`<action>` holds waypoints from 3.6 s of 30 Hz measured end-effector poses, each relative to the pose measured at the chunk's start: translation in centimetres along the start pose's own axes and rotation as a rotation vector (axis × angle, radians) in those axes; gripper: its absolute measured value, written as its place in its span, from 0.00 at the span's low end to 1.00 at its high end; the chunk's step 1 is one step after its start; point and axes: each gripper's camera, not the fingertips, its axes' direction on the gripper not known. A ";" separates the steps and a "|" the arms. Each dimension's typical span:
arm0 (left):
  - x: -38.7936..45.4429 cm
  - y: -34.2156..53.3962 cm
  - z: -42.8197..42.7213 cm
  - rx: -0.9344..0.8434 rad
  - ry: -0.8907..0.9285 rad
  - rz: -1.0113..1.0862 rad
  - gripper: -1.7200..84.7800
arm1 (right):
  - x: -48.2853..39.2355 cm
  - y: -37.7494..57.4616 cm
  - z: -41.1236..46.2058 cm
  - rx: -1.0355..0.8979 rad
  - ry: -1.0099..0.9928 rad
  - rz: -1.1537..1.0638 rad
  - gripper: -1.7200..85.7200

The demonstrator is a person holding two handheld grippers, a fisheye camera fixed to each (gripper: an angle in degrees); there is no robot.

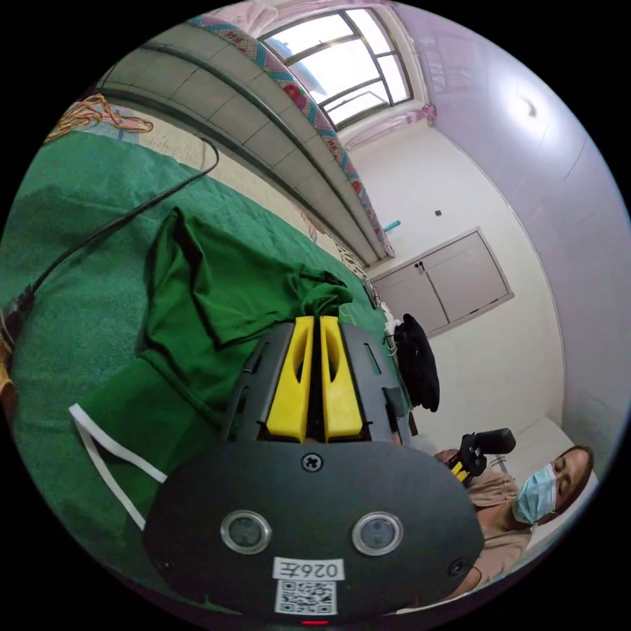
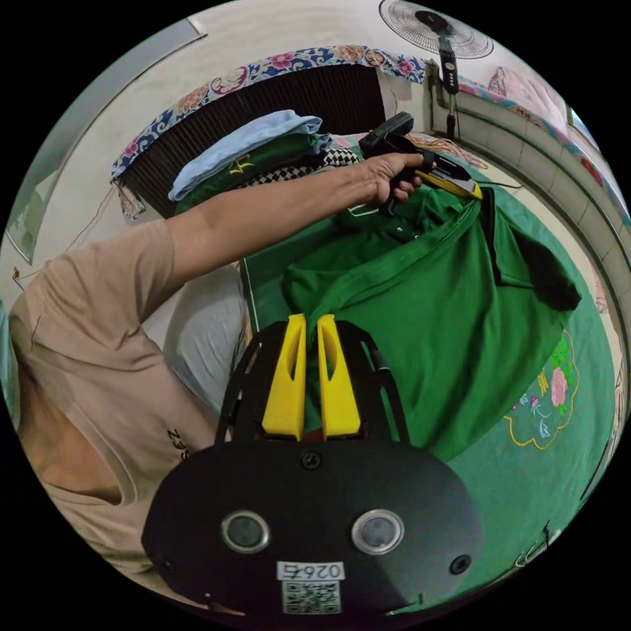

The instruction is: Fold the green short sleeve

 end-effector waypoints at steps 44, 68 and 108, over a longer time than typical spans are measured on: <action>17.6 15.6 -1.7 -0.673 -0.565 0.330 0.02 | 60.8 -36.9 36.9 -0.584 0.168 0.399 0.00; 14.3 13.5 -5.3 -0.653 -0.401 0.224 0.01 | 68.3 -37.7 42.3 -0.321 0.093 0.374 0.04; 13.7 13.6 -10.3 -0.612 -0.399 0.159 0.01 | 72.8 -41.1 31.3 0.131 0.049 0.415 0.11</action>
